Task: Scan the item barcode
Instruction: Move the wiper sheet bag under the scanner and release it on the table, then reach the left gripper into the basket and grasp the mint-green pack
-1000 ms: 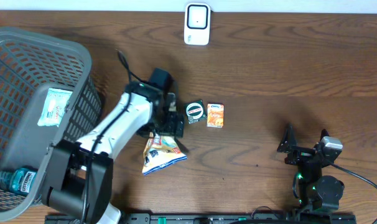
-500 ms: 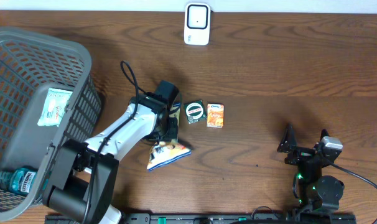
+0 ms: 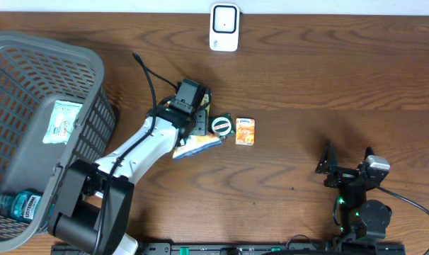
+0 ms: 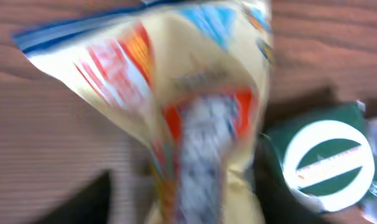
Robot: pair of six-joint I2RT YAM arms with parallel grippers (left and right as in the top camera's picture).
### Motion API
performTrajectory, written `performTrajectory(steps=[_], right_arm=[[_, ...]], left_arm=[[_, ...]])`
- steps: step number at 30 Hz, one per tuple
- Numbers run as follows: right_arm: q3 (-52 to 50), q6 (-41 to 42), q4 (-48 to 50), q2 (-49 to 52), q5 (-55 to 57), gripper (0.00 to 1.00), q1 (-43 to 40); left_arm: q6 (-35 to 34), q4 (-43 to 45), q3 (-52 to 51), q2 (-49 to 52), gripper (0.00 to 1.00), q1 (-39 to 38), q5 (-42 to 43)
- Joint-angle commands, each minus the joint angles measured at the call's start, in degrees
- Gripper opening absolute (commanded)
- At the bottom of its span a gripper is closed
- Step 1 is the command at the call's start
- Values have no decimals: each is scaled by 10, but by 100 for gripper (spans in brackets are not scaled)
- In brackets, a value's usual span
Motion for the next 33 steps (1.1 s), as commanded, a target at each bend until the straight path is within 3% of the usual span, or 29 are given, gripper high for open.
performTrajectory(steps=[1,8,11,15,18,26,31,33], right_arm=[[-1,6,-2,-2,3,99,3],[-1,6,-2,-2,3,99,3],[-1,6,-2,-2,3,99,3],[-1,6,-2,-2,3,99,3],[-1,6,-2,-2,3,99,3],[-1,6,-2,-2,3,99,3],[-1,6,-2,-2,3,99,3],[-1,6,-2,-2,3,99,3]], left_arm=[[8,-32,45,-19,97,1,-56],[70,-162,218,-114,100,5,-59],[92,-176,281,-156,100,23,-69],[92,-165,303,-208,98,68,-153],[92,-173,303,-229,98,133,-194],[53,-249,302,-211,98,363,-195],[33,-280,299,-178,98,467,-189],[69,-270,292,-159,98,496,-165]])
